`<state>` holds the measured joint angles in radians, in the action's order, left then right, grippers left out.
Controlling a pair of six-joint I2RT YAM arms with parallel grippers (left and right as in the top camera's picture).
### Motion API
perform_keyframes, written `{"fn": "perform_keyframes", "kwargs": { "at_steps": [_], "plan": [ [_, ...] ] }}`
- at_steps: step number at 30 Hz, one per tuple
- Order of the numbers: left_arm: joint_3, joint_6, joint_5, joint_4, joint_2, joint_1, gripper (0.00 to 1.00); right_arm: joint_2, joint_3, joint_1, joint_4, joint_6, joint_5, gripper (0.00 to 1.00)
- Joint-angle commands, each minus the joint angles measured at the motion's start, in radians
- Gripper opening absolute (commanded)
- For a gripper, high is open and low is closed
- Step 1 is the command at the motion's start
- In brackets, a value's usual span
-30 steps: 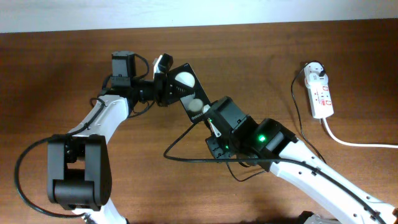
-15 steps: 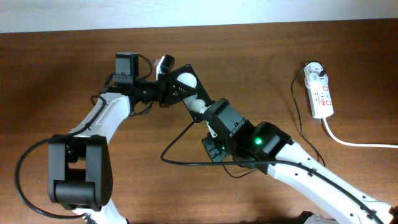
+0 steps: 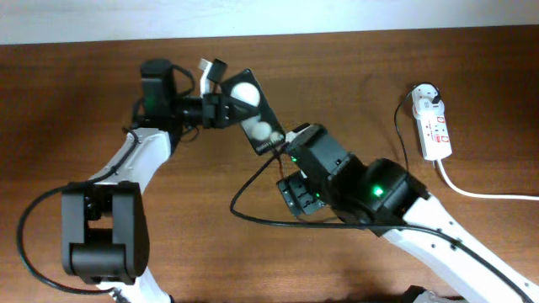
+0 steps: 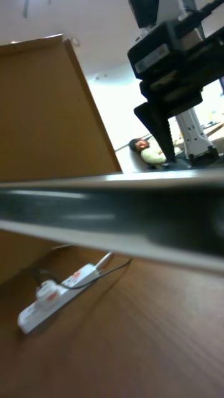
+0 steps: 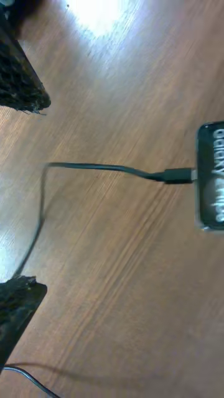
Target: Plug charger to phone and switch on socket
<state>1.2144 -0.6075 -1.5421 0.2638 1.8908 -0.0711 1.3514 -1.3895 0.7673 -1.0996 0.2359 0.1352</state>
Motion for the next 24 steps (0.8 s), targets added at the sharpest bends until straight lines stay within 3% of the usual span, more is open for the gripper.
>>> {"fn": "perform_keyframes", "kwargs": {
  "at_steps": [1,3,7,13,15,20,21,24],
  "plan": [
    [0.01,-0.058,-0.032,0.016,-0.006,0.047,0.0,-0.016,-0.023,-0.003,0.031,0.008,0.02,0.93],
    [0.01,-0.058,-0.032,0.016,-0.006,0.05,0.0,-0.015,-0.024,-0.003,0.112,0.008,0.019,0.99],
    [0.01,-0.059,-0.032,0.015,-0.006,0.05,0.0,0.016,-0.023,-0.003,0.13,0.008,0.019,0.99],
    [0.01,-0.15,-0.032,0.015,-0.006,0.05,0.0,0.164,-0.023,-0.002,0.154,0.008,-0.015,0.62],
    [0.01,-0.156,-0.032,0.014,-0.006,0.05,0.0,0.195,-0.023,-0.002,0.19,0.008,-0.015,0.55],
    [0.01,-0.188,-0.032,0.012,-0.006,0.05,0.0,0.197,-0.023,-0.002,0.223,0.006,-0.014,0.09],
    [0.01,-0.189,-0.032,0.012,-0.006,0.05,0.0,0.198,-0.023,-0.002,0.222,0.003,-0.014,0.04],
    [0.01,-0.189,-0.032,0.012,-0.006,0.05,0.0,0.198,-0.023,-0.002,0.214,-0.007,-0.022,0.04]
  ]
}}
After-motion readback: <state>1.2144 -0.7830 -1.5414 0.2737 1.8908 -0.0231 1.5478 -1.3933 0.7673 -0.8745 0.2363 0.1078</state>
